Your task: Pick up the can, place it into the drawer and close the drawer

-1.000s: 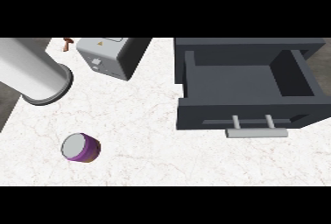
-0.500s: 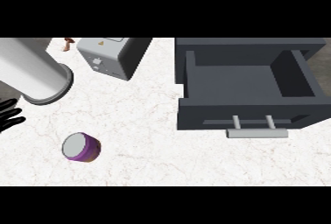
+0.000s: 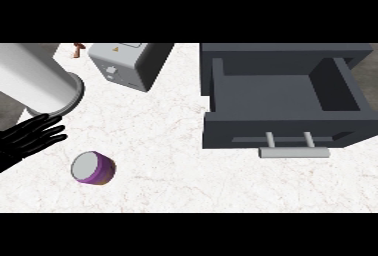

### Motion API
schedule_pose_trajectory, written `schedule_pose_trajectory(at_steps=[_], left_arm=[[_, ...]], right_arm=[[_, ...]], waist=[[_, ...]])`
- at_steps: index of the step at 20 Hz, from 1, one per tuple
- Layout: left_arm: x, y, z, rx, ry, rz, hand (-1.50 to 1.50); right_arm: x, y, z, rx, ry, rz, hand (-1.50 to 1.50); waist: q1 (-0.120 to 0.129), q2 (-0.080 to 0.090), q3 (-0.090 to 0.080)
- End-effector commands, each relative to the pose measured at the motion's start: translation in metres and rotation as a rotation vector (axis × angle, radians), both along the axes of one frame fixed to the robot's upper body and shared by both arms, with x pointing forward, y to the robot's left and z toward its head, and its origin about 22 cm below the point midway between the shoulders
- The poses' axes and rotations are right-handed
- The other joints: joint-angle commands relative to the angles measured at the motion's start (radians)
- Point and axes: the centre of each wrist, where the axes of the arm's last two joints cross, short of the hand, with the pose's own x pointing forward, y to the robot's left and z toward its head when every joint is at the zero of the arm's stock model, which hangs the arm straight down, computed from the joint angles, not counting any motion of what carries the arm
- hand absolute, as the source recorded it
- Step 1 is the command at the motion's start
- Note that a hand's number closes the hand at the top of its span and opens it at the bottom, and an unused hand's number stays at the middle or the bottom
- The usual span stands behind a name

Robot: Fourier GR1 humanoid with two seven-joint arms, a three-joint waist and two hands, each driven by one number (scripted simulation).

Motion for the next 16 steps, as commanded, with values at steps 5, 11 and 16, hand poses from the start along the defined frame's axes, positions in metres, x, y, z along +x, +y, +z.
schedule_pose_trajectory(at_steps=[5,11,16], left_arm=[[0.007,-0.031,-0.040,0.044,-0.005,0.011,-1.50],[0.008,-0.014,-0.070,0.066,-0.008,0.056,-1.50],[0.026,-0.027,-0.091,0.080,-0.008,0.110,-1.50]], right_arm=[[-0.011,-0.002,-0.007,0.006,0.011,0.005,-1.50],[-0.008,-0.007,0.010,0.010,0.019,-0.001,-1.50],[-0.020,-0.007,0.015,0.008,-0.002,0.017,-1.50]], waist=[[0.000,0.000,0.000],[-0.002,0.002,-0.001],[-0.011,0.003,-0.002]])
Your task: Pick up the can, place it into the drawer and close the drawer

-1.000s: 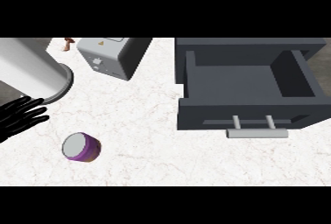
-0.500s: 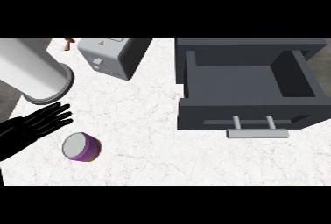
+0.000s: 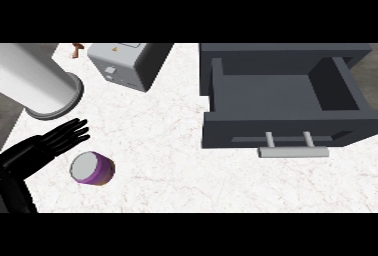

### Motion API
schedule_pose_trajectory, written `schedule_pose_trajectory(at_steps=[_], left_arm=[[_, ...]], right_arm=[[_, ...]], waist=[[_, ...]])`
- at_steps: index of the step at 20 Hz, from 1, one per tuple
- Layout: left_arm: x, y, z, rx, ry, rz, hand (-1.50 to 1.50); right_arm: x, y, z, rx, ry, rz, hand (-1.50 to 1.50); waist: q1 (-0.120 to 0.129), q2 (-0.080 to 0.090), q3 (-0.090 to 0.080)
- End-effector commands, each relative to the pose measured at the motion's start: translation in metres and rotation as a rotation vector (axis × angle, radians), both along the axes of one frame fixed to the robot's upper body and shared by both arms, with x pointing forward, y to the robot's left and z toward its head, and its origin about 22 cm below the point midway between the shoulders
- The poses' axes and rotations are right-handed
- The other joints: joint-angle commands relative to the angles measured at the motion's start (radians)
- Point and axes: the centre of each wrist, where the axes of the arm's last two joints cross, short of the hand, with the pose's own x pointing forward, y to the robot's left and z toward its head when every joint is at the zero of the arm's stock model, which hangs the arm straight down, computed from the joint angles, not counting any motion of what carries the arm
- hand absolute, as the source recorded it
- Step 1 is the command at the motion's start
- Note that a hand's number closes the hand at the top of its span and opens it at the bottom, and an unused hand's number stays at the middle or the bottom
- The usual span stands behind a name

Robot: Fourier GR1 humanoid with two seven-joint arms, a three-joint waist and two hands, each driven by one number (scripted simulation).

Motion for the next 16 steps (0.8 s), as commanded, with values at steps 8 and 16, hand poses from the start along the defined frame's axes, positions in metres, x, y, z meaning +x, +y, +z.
schedule_pose_trajectory(at_steps=[8,16], left_arm=[[-0.005,0.015,-0.053,0.014,0.005,0.050,-1.50],[-0.001,0.015,-0.072,0.041,0.040,0.052,-1.50]], right_arm=[[-0.001,-0.004,-0.003,-0.018,0.008,0.007,-1.50],[0.002,0.000,-0.005,-0.001,-0.003,0.016,-1.50]], waist=[[-0.010,0.004,-0.002],[-0.011,0.005,-0.002]])
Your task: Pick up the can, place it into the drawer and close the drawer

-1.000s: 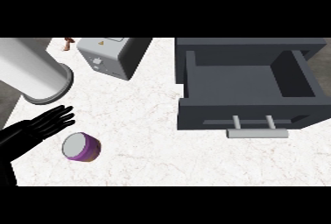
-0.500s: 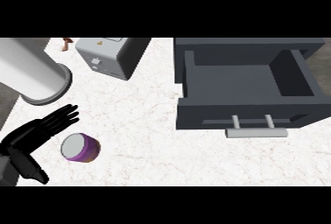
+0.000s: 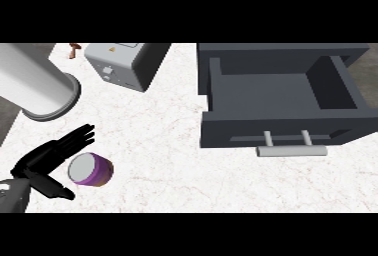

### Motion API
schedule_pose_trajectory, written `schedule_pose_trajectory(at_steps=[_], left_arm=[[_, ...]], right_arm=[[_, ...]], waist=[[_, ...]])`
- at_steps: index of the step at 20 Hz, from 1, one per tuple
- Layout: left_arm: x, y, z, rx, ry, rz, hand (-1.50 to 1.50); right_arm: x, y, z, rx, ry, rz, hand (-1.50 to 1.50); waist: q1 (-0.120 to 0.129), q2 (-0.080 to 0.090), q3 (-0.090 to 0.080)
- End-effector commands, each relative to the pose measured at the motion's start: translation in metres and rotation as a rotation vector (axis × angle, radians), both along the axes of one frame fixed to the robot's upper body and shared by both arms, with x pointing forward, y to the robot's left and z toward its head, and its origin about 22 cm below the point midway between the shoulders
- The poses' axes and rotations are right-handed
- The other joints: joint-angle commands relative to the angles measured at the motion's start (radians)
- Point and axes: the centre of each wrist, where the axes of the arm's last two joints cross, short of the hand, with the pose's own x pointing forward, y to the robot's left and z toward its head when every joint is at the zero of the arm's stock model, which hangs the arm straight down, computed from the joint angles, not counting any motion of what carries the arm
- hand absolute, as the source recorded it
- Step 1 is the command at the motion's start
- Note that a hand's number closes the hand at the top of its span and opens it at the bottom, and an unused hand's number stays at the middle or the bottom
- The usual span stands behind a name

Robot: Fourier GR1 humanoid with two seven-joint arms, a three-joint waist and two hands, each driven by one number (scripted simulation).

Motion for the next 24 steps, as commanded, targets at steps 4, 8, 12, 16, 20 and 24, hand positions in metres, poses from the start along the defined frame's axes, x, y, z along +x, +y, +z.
schedule_pose_trajectory(at_steps=[4,8,12,16,20,24], left_arm=[[-0.013,-0.002,-0.029,-0.121,0.015,-0.054,-1.50],[-0.013,-0.009,-0.036,-0.127,0.054,-0.103,-1.50],[-0.006,-0.019,-0.041,-0.135,0.044,-0.090,-1.50],[0.002,-0.036,-0.050,-0.165,0.054,-0.058,-1.50],[0.001,-0.041,-0.054,-0.201,0.086,-0.064,1.50],[0.012,-0.038,-0.043,-0.231,0.146,-0.170,1.50]], right_arm=[[-0.010,-0.004,-0.006,0.005,-0.001,-0.007,-1.50],[-0.011,0.003,0.008,0.009,-0.009,0.013,-1.50],[-0.017,0.004,0.008,0.004,0.017,0.019,-1.50],[-0.005,0.001,0.005,0.011,0.001,0.003,-1.50],[-0.015,-0.008,0.011,0.000,-0.006,0.016,-1.50],[-0.010,0.001,0.002,0.028,0.012,0.021,-1.50]], waist=[[-0.004,0.000,0.000],[-0.005,0.001,-0.001],[-0.008,0.000,0.000],[-0.008,0.005,-0.001],[-0.008,0.000,0.000],[-0.004,0.000,0.001]])
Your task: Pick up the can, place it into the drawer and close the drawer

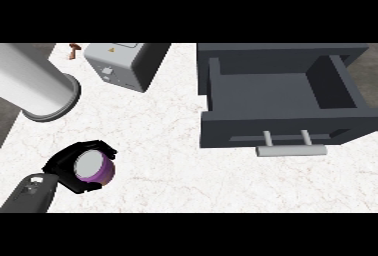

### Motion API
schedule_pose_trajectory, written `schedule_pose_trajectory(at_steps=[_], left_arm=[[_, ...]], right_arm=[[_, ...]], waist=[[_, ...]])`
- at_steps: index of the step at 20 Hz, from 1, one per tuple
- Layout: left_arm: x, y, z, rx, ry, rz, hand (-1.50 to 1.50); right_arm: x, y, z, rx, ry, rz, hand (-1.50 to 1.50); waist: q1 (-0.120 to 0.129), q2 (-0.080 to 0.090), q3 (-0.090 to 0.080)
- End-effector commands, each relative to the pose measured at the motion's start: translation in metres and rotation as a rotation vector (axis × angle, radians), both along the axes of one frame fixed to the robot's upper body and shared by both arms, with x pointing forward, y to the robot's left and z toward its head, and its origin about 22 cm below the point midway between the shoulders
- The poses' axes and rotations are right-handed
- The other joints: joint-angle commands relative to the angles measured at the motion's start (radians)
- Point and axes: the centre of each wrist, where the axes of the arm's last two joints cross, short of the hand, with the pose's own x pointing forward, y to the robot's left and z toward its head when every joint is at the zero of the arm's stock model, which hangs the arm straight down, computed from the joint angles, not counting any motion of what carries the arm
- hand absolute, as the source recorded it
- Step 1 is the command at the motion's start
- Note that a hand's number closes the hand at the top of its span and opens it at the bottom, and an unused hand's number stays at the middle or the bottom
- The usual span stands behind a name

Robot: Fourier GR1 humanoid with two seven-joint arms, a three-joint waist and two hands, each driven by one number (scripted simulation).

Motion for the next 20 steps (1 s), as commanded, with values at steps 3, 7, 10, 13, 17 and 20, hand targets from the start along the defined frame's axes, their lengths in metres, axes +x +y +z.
schedule_pose_trajectory(at_steps=[3,7,10,13,17,20], left_arm=[[0.006,-0.014,0.000,-0.252,0.011,-0.173,1.50],[0.005,-0.037,-0.005,-0.322,-0.018,-0.216,1.50],[0.014,-0.050,0.003,-0.349,-0.037,-0.254,1.50],[0.021,-0.067,0.003,-0.361,-0.130,0.053,1.50],[0.016,-0.070,-0.008,-0.331,-0.174,0.618,1.50],[0.043,-0.104,0.016,-0.328,-0.236,0.695,1.50]], right_arm=[[-0.011,-0.001,-0.004,0.016,0.010,-0.004,-1.50],[-0.013,0.003,-0.005,0.021,0.008,-0.013,-1.50],[-0.024,0.001,-0.001,0.028,0.000,-0.024,-1.50],[-0.016,0.005,-0.004,0.024,0.015,-0.035,-1.50],[-0.023,0.007,0.002,0.015,0.007,-0.060,-1.50],[-0.024,0.004,0.001,0.017,0.014,-0.057,-1.50]], waist=[[0.006,-0.004,-0.002],[0.013,-0.006,-0.002],[0.010,-0.011,-0.001],[0.035,-0.009,0.001],[0.055,-0.014,0.001],[0.034,-0.013,0.002]])
